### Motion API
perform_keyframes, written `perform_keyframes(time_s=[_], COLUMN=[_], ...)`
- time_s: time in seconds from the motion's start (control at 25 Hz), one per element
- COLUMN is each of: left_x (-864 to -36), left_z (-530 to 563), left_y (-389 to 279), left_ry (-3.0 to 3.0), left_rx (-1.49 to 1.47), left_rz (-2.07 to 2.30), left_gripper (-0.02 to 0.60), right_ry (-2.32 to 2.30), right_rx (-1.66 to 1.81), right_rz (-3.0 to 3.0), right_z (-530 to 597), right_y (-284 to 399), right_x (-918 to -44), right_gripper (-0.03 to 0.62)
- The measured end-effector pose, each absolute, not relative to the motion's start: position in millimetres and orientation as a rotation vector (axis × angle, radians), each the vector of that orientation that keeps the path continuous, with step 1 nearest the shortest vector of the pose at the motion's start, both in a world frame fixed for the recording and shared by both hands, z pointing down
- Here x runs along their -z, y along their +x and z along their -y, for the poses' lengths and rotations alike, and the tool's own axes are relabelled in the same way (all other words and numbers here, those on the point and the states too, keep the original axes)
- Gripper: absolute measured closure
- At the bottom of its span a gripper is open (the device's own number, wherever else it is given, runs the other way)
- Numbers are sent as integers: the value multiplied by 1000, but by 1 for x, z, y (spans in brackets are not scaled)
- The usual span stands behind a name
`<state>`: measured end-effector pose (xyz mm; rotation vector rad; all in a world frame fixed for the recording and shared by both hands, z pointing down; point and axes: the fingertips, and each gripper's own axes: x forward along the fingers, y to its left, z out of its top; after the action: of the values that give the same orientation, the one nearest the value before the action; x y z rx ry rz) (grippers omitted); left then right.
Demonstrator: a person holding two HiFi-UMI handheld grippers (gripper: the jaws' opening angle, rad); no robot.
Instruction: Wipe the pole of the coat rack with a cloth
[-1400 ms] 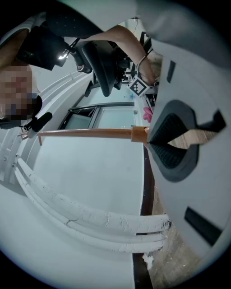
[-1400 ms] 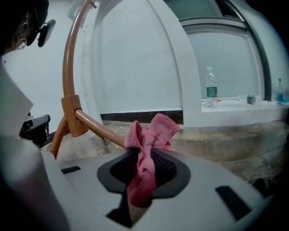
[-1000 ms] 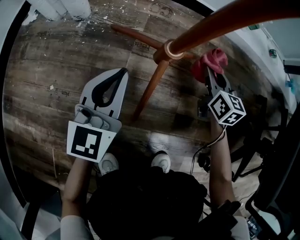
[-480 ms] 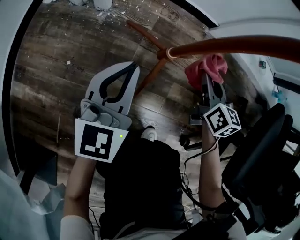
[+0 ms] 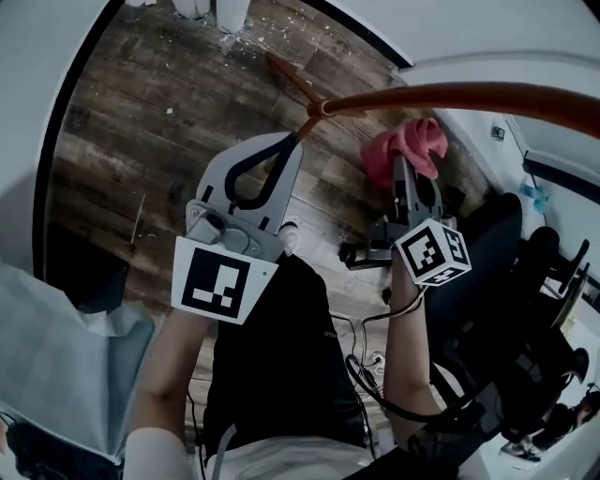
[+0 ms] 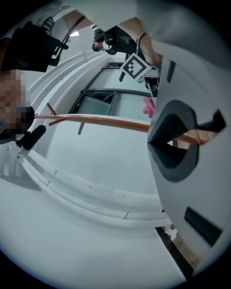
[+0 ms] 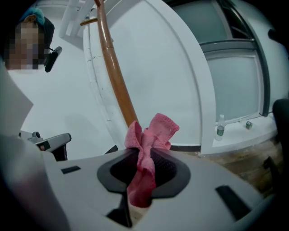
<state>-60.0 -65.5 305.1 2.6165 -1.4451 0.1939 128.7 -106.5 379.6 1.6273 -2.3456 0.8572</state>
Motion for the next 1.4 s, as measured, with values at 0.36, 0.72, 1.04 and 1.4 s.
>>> perform_keyframes(time_s=[0.36, 0.72, 1.04, 1.4], left_x=[-193, -81, 38, 68], left_z=[61, 70, 79, 70], left_y=[-53, -43, -27, -18], left_ry=[2550, 2542, 2495, 2570], left_rx=[-47, 50, 44, 11], left_rz=[1542, 1550, 1567, 1508], left_gripper=[571, 571, 571, 571], right_ry=[1627, 1640, 1613, 1605], right_rx=[-875, -772, -707, -643], right_rz=[2402, 2447, 2482, 2547], right_z=[82, 77, 69, 54], right_y=[130, 137, 145, 133], right_x=[-274, -152, -23, 26], right_gripper=[503, 505, 505, 505])
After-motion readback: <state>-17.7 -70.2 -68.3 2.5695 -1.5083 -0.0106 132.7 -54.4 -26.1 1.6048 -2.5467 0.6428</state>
